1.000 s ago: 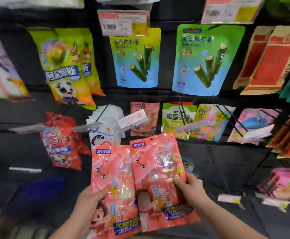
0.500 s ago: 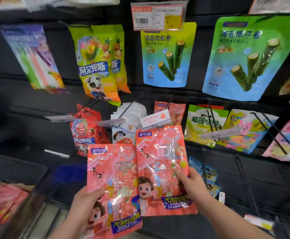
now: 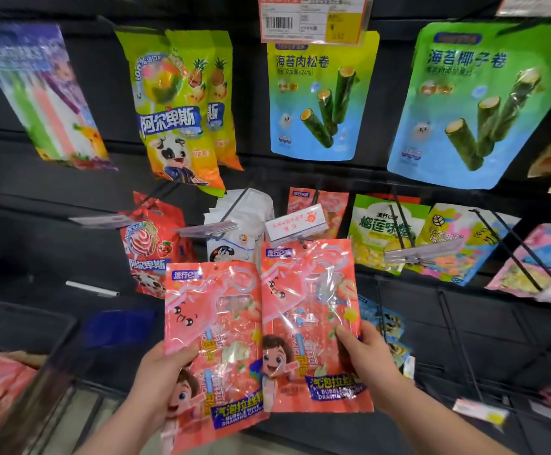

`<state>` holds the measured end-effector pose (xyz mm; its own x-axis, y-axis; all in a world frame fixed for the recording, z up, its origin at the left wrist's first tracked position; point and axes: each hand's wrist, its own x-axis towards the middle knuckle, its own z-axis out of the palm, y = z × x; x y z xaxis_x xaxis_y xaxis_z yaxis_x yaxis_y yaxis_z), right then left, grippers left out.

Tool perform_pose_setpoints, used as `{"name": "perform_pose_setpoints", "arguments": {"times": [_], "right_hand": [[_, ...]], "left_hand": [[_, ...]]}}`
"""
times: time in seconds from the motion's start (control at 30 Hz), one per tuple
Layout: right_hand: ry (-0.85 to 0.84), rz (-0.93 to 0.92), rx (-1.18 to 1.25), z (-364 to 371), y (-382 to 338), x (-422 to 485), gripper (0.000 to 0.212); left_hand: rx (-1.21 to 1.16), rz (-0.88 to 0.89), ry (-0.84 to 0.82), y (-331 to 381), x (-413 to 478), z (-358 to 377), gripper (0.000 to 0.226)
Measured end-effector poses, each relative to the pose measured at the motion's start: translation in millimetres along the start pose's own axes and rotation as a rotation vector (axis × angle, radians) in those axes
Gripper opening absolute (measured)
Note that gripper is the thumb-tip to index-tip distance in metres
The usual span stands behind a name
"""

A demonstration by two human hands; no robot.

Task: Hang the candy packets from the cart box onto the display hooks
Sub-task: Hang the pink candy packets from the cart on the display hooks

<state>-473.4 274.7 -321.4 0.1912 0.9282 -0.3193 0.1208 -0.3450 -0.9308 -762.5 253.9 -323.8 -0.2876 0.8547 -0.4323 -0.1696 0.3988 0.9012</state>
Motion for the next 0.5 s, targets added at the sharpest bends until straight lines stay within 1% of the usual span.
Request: {"name": "perform_pose_setpoints", "arguments": {"times": [0.13,0.37,0.43,0.5], "right_hand": [[0.025,-0.011,-0.015,4,0,5,0.007],[0.071,0.029,-0.059,15,-1,33,0.014],[0.088,0.030,-0.067,18,-6,44,0.019],[0.104,0.030,-0.078,20,-10,56,0.027]], "left_hand": [[-0.010,0.008,0.035,-2,0,-5,0.018],[-0.025,-0.007,0.051,-3,-1,-14,0.018],[-0.027,-0.005,0.046,-3,-1,-14,0.019],[-0.030,0.001,0.045,-3,-1,-14,0.019]]}}
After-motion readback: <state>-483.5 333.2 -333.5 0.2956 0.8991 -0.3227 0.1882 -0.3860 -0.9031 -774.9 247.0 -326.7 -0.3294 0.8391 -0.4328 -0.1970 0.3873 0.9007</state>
